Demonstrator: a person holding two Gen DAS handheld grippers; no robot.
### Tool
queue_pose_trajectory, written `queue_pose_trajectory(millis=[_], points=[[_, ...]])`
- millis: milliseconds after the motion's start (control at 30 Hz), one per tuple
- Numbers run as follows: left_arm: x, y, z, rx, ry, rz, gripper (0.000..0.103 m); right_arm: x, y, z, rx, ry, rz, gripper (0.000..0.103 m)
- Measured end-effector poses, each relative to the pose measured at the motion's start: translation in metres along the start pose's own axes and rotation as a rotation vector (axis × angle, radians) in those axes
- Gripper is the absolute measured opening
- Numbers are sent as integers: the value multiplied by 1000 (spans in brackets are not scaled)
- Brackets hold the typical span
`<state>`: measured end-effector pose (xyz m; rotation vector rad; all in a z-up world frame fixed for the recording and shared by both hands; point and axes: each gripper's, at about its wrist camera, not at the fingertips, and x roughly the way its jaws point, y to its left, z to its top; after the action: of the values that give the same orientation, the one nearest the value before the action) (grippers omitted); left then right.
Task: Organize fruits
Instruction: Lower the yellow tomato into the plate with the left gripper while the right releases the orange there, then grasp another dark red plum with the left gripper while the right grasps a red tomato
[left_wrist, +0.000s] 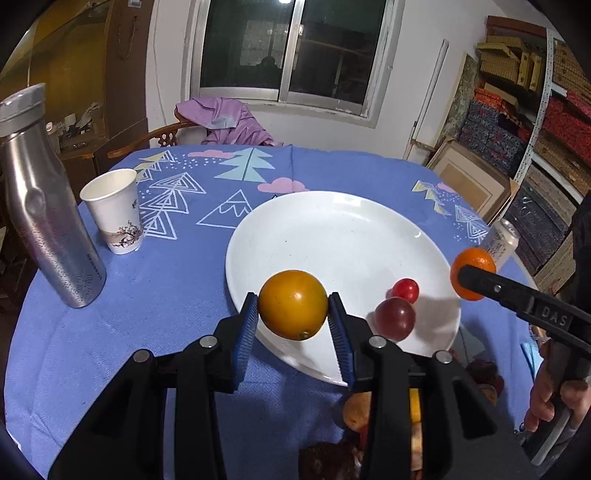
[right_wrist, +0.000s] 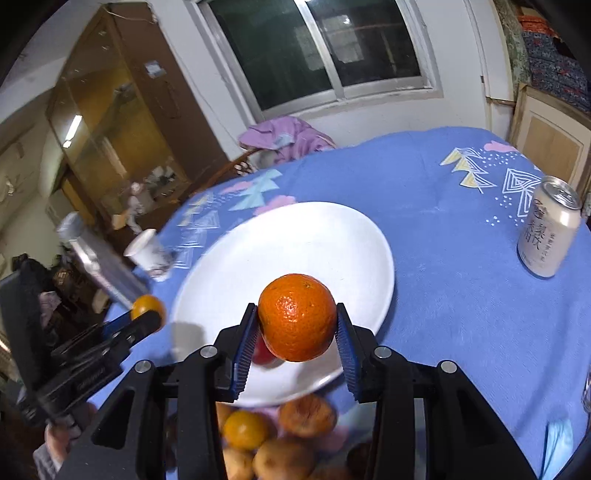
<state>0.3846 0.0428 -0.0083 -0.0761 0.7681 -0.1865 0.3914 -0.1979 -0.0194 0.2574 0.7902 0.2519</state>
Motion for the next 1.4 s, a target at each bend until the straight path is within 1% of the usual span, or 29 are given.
queue_pose_trajectory(millis=[67, 200, 333, 367, 400, 433, 467, 600, 633, 667, 700, 733, 800, 900, 1033, 1133, 1267, 1400], points=[[15, 3, 1, 4, 20, 4, 38, 20, -8, 6, 10, 21, -41, 42], [36, 13, 2, -6, 63, -7, 38, 37, -16, 6, 15, 54, -44, 42], [40, 17, 2, -20, 63, -25, 40, 37, -13, 6, 5, 48, -32, 46], [39, 16, 1, -20, 57, -31, 46, 35, -13, 6, 5, 39, -33, 53], [38, 15, 1, -21, 49, -31, 59, 30, -12, 7, 8, 23, -31, 54], [36, 14, 0, -19, 40, -24, 62, 25, -12, 8, 12, 5, -20, 54], [33, 13, -1, -16, 32, -21, 65, 19, -13, 9, 16, -7, -9, 54], [20, 14, -4, -28, 19, -44, 65, -12, -11, 10, 17, -61, 24, 55], [15, 15, -6, -30, 14, -47, 66, -22, -10, 8, 13, -74, 30, 57], [8, 17, -9, -32, 7, -47, 70, -31, -10, 6, 10, -87, 31, 62], [1, 19, -13, -33, 2, -44, 74, -41, -10, 3, 5, -103, 27, 69], [-7, 22, -20, -36, -1, -42, 76, -49, -10, -1, -2, -116, 21, 72], [-22, 26, -37, -30, 6, -42, 81, -66, -12, -13, -17, -136, 13, 82], [-41, 26, -66, -4, 23, -33, 83, -83, -22, -36, -19, -144, 11, 87], [-71, 22, -103, 40, 18, -73, 83, -95, -47, -65, 36, -126, 5, 88], [-85, 15, -123, 80, 14, -106, 83, -105, -65, -75, 99, -137, 34, 88], [-76, 8, -132, 114, 57, -130, 83, -119, -76, -89, 123, -160, 42, 88], [-64, -3, -137, 178, 80, -99, 83, -121, -81, -100, 124, -147, 32, 88]])
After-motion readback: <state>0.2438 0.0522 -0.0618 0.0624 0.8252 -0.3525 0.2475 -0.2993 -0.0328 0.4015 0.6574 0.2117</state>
